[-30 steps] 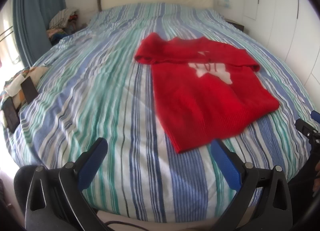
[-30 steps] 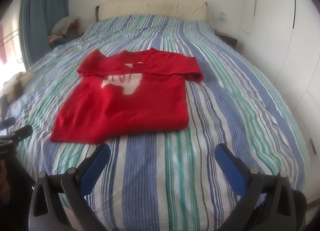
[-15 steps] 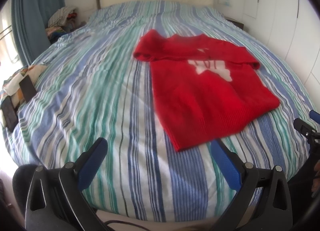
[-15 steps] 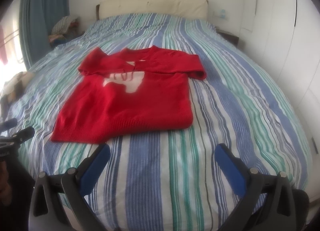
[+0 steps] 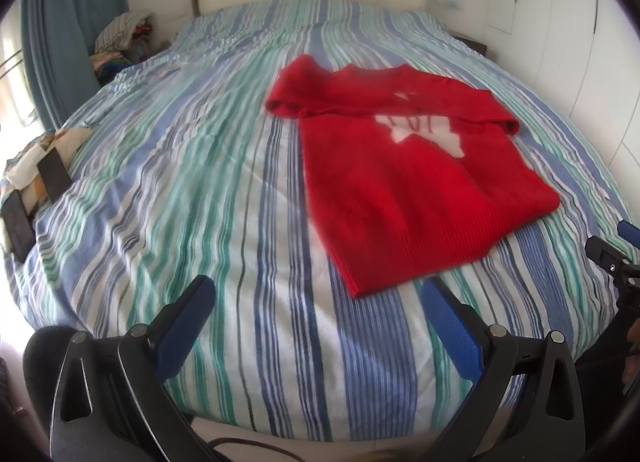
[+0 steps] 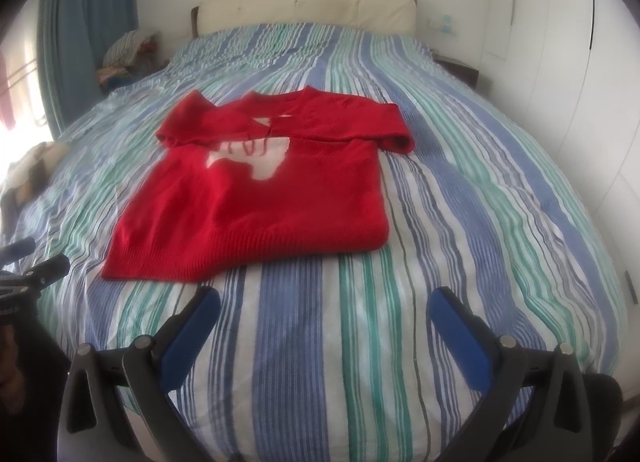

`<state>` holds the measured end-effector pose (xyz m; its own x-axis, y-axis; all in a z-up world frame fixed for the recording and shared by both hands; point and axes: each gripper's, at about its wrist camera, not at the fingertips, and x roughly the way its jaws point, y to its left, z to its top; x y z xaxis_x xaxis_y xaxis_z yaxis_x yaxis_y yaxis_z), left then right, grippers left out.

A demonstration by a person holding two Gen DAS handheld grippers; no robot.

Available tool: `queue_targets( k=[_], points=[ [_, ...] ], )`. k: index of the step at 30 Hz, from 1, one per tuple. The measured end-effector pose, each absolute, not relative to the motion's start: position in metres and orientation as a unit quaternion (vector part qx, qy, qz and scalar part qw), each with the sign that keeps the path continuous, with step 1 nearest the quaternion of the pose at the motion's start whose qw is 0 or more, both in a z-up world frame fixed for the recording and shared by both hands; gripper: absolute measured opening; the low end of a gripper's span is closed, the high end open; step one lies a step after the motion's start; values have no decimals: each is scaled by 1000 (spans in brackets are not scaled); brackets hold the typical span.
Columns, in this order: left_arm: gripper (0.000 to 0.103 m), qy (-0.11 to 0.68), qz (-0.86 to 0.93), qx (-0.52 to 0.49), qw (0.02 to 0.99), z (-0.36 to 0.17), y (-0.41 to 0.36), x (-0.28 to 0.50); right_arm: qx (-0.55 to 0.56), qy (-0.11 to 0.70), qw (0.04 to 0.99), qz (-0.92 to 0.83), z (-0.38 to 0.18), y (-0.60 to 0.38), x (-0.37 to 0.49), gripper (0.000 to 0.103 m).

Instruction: Fold small clothes

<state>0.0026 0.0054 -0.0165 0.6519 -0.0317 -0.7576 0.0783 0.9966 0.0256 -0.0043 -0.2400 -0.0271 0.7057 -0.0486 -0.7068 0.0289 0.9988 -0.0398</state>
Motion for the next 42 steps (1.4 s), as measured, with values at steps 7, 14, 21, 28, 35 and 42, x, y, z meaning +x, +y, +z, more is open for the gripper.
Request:
queue_targets(
  k=[7,14,21,28,35,42],
  points=[
    [103,417,-32,29,908,-18,6,1,-13,388,921,-21,-30,-240,-5,103],
    [103,418,-32,28,908,-18,6,0,-13,390,921,-20,-31,-239,-5,103],
    [103,420,-32,28,907,-18,5,0,-13,390,920,-20,-31,-239,-5,103],
    [103,420,-32,28,907,-18,5,0,-13,390,920,-20,-32,-238,-5,103],
    [103,424,-32,28,905,-22,5,1,-13,391,920,-21,-33,-238,-5,103],
    [103,425,-32,27,904,-23,6,1,-14,391,920,-21,-35,-237,-5,103]
  ],
)
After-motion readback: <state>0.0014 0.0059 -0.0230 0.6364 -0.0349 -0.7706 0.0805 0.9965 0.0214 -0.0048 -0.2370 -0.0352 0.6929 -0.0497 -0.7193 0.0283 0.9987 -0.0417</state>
